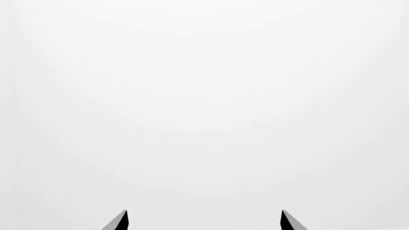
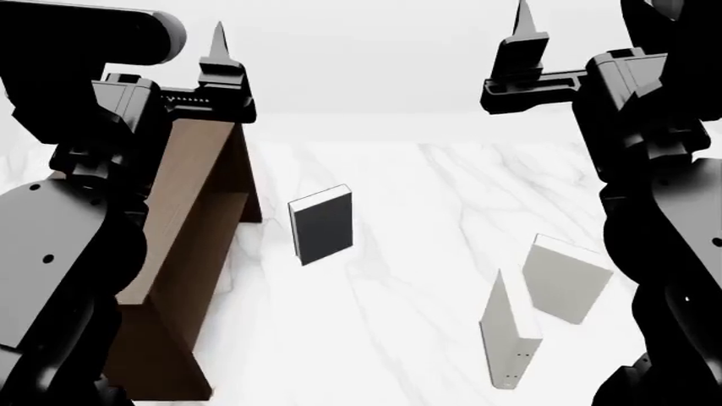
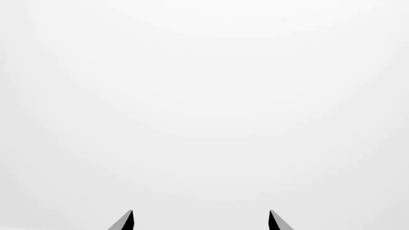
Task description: Pick up the book on the right and place it under the cabinet shelf.
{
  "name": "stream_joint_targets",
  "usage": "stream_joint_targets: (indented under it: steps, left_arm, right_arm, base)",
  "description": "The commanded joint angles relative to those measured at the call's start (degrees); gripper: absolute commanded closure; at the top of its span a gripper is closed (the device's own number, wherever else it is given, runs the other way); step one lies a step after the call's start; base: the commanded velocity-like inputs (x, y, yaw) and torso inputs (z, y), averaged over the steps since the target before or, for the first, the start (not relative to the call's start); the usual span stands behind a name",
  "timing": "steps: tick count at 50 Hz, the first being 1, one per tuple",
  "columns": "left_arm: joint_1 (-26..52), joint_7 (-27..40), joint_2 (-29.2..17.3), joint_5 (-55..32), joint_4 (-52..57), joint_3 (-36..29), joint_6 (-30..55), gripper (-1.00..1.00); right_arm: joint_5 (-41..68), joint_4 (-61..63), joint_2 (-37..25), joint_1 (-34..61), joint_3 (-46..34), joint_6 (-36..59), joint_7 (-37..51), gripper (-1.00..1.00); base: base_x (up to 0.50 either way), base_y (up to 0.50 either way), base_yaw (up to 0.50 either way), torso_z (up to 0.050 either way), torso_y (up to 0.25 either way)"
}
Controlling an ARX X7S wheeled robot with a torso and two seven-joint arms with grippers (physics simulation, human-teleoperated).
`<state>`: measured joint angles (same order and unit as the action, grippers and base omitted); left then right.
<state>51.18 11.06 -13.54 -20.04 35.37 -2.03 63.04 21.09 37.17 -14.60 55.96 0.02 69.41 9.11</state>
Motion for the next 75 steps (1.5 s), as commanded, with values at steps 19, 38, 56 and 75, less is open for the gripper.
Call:
stream_joint_targets:
  steps: [19,38,56,75]
  left_arm:
    - [0.48,0.88,-1.01,-1.04,1.47,0.64,1.25,-1.00]
    - [0.91,1.14,-1.56,-2.34,2.76,1.52,2.71,-1.00]
    - [1.17,1.96,-1.86,-3.08,3.75,1.66,4.31,-1.00]
    - [-0.59,2.44,-2.43,-3.33,4.23,2.17,3.44,-1.00]
  right_arm:
    - [7.77,-3.80,-4.98,14.15,-0.40,16.10,-5.98,-1.00]
    - [5.95,-30.09,-23.53,33.08,-27.03,7.13,-25.75,-1.00]
    - [2.75,-42.52,-27.93,46.49,-52.09,4.18,-47.72,-1.00]
    - [-3.24,-43.62,-31.60,55.81,-77.52,-0.35,-69.19,-1.00]
  base:
    - [0.02,0.00,0.00,0.000,0.001]
    - [0.00,0.00,0.00,0.000,0.000]
    - [0.00,0.00,0.00,0.000,0.000]
    - [0.00,0.00,0.00,0.000,0.000]
